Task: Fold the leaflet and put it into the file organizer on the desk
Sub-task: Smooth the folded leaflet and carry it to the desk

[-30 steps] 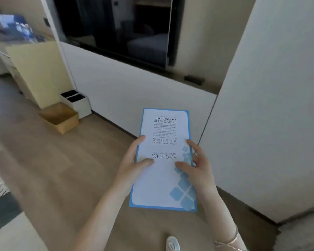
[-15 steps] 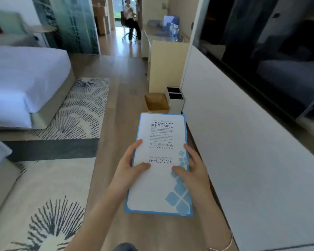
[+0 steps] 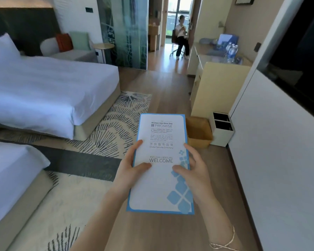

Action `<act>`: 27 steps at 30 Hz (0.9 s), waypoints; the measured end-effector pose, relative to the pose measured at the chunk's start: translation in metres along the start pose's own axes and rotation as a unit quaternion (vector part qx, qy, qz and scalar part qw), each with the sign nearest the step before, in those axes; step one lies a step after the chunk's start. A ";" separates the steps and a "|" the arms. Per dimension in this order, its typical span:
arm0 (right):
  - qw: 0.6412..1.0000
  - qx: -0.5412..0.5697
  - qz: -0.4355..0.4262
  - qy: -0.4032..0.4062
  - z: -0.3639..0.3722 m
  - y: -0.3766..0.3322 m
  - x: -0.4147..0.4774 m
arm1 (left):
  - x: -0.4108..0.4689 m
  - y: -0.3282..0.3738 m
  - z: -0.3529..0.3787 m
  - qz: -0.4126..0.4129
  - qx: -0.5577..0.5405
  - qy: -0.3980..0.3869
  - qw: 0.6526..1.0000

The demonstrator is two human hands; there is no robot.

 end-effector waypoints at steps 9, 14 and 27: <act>1.000 0.000 0.015 0.004 -0.035 -0.010 0.193 | 0.198 0.000 -0.011 -0.015 -0.016 -0.031 0.999; 0.999 0.013 0.032 -0.003 -0.065 0.005 0.331 | 0.333 -0.020 -0.021 -0.034 -0.014 -0.015 0.999; 1.000 -0.002 0.011 -0.016 -0.136 -0.069 0.683 | 0.689 0.030 -0.025 -0.008 -0.002 -0.016 1.000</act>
Point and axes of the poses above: each hand's wrist, its own x-axis towards the middle knuckle, its own z-axis out of the palm, y = z × x, the point moved 8 cm from there along x, towards the middle knuckle, and after that the axes turned 11 degrees about -y, right-handed, at the moved point
